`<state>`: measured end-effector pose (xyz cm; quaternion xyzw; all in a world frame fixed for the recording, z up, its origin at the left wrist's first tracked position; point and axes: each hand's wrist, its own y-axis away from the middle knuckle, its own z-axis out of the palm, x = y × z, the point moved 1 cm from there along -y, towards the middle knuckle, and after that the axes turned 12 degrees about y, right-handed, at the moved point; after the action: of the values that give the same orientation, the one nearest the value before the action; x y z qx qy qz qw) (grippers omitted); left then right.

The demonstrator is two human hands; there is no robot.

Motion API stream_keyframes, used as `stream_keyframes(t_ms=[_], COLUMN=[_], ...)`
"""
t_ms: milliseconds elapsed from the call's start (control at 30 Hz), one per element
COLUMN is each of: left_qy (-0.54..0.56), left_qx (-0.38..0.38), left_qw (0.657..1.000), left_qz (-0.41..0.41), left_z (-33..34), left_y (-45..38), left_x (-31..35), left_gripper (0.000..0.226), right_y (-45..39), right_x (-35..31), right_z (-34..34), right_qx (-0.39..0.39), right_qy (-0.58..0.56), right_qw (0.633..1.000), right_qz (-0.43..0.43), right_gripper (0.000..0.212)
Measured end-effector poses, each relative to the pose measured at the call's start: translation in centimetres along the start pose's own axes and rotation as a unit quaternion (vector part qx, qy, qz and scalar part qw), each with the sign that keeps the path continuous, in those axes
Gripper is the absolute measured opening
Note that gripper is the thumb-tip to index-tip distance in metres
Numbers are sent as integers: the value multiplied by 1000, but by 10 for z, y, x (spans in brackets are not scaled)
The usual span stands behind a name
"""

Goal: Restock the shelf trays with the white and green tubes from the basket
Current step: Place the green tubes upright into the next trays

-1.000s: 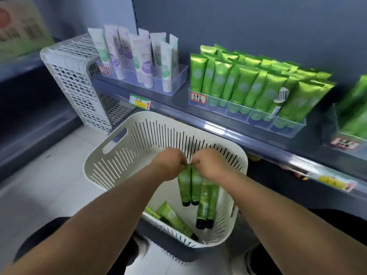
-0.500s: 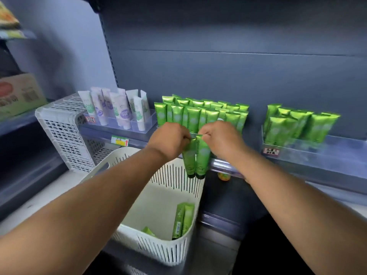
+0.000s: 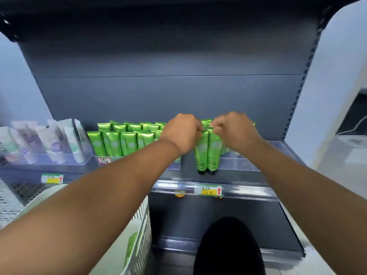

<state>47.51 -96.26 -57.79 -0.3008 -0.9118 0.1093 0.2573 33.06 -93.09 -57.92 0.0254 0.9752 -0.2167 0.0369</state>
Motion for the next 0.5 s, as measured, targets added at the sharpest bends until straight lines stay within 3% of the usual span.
stream_keyframes(t_ms=[267,500], left_qy=[22,-8], left_qx=[-19,-41], left_qw=[999,999], left_qz=[25,19], left_z=[42,77], left_y=[-71,-117], left_x=[50,54], left_gripper=[19,19], right_y=[-18,-39], right_x=[80,126], right_z=[-13,9], right_qx=[17,6], right_qy=[18,-7], right_qw=[998,995], right_qz=[66,102], right_gripper=[26,23])
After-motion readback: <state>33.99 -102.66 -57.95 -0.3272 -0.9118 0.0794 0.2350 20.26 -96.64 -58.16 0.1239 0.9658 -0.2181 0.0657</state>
